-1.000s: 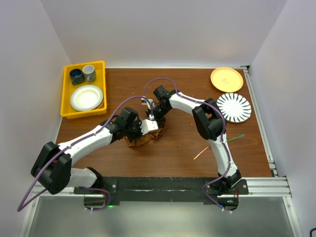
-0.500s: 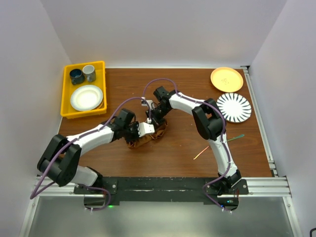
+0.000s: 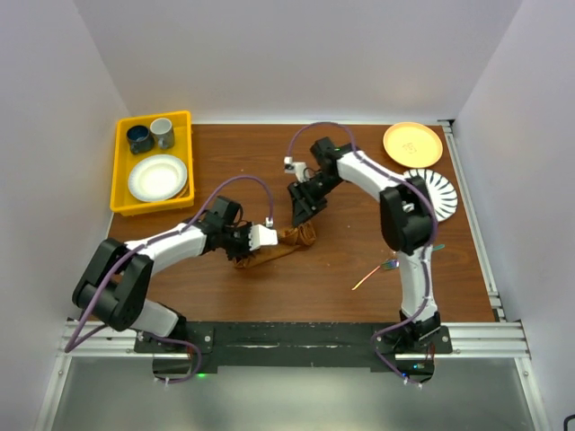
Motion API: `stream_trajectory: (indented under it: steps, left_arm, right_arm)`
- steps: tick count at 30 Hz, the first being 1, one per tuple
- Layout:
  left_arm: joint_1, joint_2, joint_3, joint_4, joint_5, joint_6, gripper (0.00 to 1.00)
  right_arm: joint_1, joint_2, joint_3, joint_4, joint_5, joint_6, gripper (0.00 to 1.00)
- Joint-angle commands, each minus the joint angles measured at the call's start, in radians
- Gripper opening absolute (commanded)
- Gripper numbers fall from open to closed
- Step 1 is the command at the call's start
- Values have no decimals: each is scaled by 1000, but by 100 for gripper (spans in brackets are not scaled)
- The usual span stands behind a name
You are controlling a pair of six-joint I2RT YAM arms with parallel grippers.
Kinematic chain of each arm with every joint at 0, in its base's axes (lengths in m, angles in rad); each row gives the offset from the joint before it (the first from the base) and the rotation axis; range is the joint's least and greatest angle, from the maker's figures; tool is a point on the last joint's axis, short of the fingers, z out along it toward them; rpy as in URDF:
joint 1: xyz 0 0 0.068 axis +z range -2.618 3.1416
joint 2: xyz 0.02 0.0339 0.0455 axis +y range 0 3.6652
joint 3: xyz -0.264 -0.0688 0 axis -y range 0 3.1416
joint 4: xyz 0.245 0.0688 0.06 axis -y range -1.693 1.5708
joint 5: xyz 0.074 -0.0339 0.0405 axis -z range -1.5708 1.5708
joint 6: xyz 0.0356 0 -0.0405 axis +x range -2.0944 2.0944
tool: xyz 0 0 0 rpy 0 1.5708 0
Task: Fold the napkin into a case and place the utensils inside
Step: Fold the 2/3-rectangle-folded napkin at the center of the board.
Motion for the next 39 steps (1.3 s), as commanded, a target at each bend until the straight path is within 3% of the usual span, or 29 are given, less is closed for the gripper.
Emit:
stream_trajectory:
  steps: [1,7,19,22,23,26,27,36,39]
  left_arm:
    - [13,59,22,-75,50,41,0]
    - [16,107,56,-95,78,43,0]
    - [19,88,45,-104,99,76,0]
    - [19,82,38,-113,103,90,0]
    - [19,82,38,-118,104,95,0]
    - [19,69,33,-141,113,116,0]
    - [19,65,31,-148,115,122,0]
    - [17,15,25,-274,168,257,0]
    - [17,-8,19,-306,179,293,0]
  right_arm:
    - [-20,-307,-181,88,61,-154,65]
    - [-12,-542,-433,342,120,-261,80]
    - [11,-326,-353,433,178,-115,80]
    - [15,-263,-316,410,163,-106,73]
    - [14,-252,-313,402,161,-107,62]
    - [15,-245,-333,376,158,-135,42]
    - [15,-245,-352,368,160,-145,40]
    - [61,-285,-480,214,141,-267,30]
    - [78,-318,-511,151,114,-303,40]
